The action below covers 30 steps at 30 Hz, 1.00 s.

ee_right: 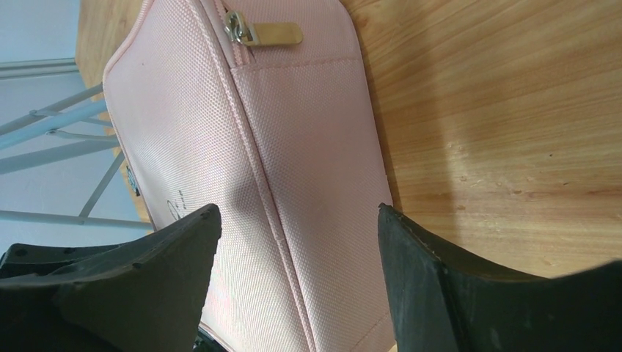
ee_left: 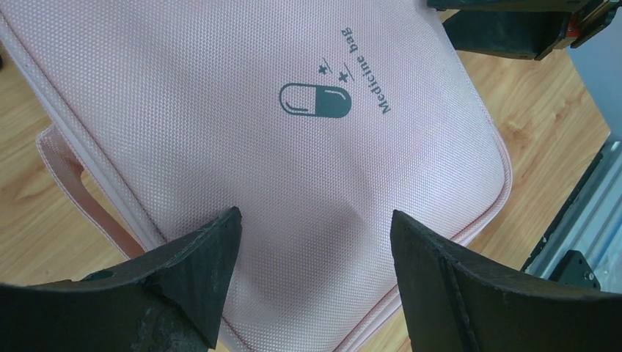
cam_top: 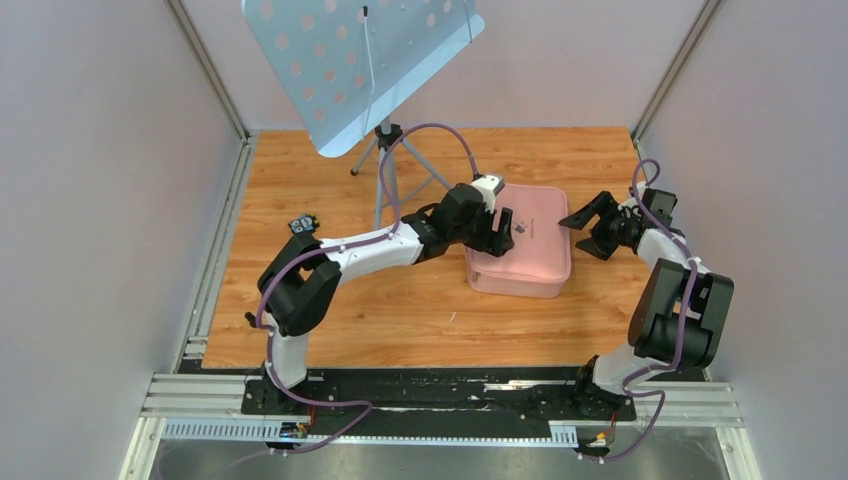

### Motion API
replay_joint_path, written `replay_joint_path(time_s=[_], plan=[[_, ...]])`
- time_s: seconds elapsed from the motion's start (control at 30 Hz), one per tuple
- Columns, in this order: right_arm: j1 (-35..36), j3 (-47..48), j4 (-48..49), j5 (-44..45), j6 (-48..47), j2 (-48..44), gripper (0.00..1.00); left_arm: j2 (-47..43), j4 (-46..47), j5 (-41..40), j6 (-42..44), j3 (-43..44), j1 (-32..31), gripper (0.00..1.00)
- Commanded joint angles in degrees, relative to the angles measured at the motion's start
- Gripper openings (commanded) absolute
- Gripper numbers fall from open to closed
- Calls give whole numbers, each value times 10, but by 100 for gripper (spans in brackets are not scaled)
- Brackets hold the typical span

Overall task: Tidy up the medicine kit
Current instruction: Zip the medicine box at the center of the board.

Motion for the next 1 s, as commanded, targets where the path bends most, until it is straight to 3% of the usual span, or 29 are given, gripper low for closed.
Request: replay_joint_path(time_s=[0.0, 0.13, 0.23, 0.4, 0.6, 0.83, 0.97], plan=[[2, -1, 7, -10, -14, -27, 77, -16, -34, -30, 24, 7, 2, 83], [1, -1, 7, -9, -13, -29, 78, -50, -66, -174, 13, -13, 2, 85], [1, 1, 7, -9, -12, -28, 79, -55, -82, -198, 8, -15, 3, 91], [2, 0, 7, -8, -13, -24, 80, -42, -88, -207, -13, -15, 6, 92], [2, 2, 7, -15, -11, -20, 80, -9, -40, -97, 12, -6, 10, 92], [1, 0, 8, -39, -8, -32, 82, 68, -15, 79, 60, 72, 11, 91], [2, -21, 8, -51, -3, -49, 82, 92, -12, 130, 69, 112, 11, 89]])
